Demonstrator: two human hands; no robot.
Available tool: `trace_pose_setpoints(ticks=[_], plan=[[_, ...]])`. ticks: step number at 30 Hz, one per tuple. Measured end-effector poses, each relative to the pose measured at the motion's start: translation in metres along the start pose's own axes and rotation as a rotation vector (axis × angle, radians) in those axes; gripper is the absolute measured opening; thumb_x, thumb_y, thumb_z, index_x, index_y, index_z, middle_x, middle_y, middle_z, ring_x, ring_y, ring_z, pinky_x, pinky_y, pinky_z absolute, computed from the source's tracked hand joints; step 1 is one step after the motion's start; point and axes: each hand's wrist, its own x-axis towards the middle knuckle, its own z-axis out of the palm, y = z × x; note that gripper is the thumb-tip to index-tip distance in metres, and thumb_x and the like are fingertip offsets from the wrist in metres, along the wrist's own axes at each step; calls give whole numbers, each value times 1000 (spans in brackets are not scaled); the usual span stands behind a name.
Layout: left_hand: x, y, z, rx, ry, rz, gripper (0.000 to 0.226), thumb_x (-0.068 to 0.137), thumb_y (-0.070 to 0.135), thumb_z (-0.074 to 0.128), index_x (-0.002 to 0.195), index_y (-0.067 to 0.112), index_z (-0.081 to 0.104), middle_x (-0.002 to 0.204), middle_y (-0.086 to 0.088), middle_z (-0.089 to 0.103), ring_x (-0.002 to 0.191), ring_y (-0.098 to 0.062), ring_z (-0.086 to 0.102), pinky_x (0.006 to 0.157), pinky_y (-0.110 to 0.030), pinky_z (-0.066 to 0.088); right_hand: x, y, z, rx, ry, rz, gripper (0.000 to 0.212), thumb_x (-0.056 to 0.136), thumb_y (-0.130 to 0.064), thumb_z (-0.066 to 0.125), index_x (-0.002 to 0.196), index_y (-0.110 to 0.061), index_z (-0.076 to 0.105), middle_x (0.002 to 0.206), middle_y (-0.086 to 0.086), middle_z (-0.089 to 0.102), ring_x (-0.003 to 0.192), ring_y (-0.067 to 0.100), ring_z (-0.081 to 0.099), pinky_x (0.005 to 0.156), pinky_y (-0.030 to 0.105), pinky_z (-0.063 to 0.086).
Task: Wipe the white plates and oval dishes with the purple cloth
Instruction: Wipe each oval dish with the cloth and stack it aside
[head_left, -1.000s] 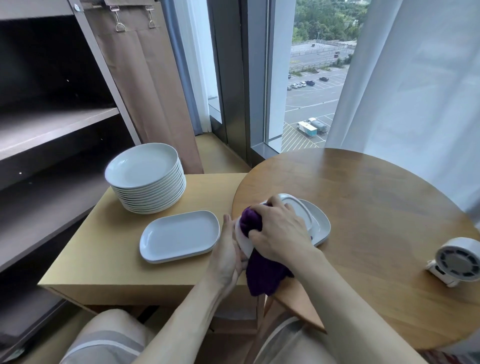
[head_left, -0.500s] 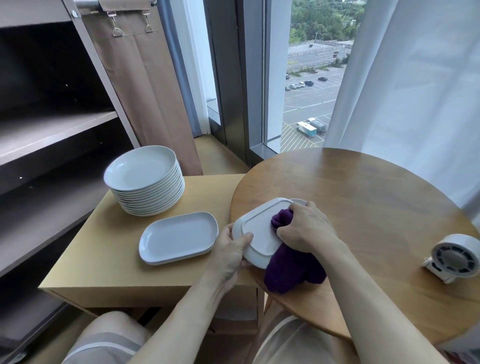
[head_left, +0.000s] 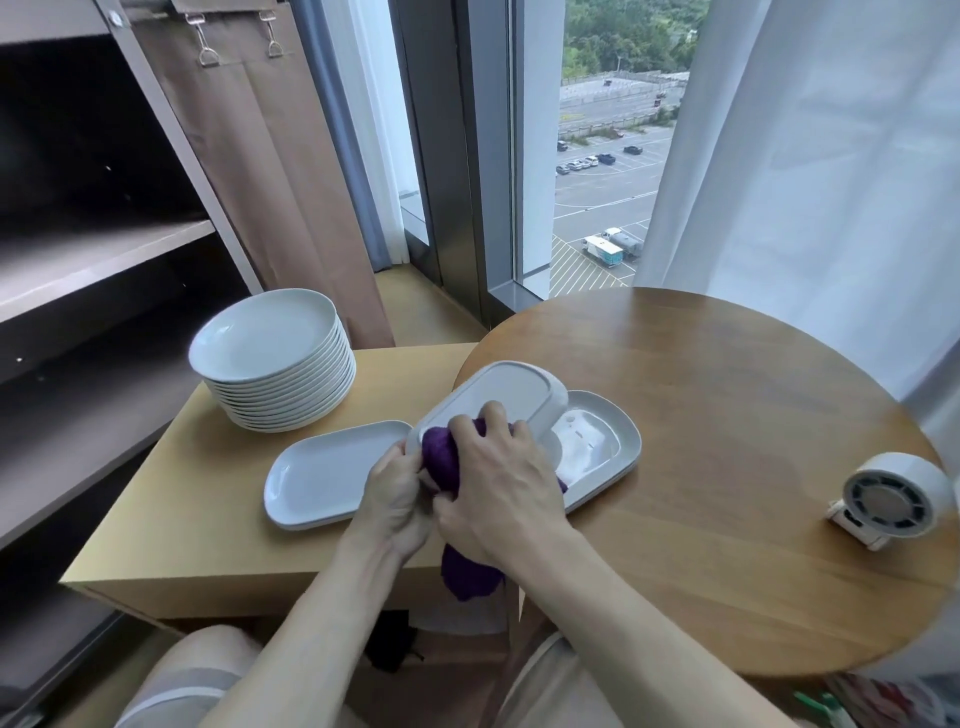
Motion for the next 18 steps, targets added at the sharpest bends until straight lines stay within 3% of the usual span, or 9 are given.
trace_pose_setpoints(ticks=[2,6,11,18], plan=[[-4,6,-9,19,-40,18,10,98,5,60,108,7,63,87,-11,65,73,-19,63,60,-31,55,2,6,0,29,34,-4,37,82,-49,57,100,-25,35,106,-2,32,90,25,37,73,37,34],[-12,8,-21,37,-78,18,29,99,5,57,126,11,62,108,-12,75,87,-21,74,64,-33,62,11,35,-4,62,45,113,36,78,-39,62,106,-23,47,114,-1,40,98,27,43,77,38,41],[-20,9,-26,189,-87,52,36,96,5,63,130,13,58,108,-10,75,92,-26,73,62,-38,61,19,77,-12,174,26,325,42,77,-40,64,117,-30,54,114,-6,42,102,26,50,84,38,45],[-25,15,-21,251,-111,84,36,96,5,64,130,16,58,114,-13,75,96,-28,72,67,-40,61,25,106,-20,329,86,483,47,71,-42,64,117,-35,60,112,-8,45,99,23,54,84,32,39]])
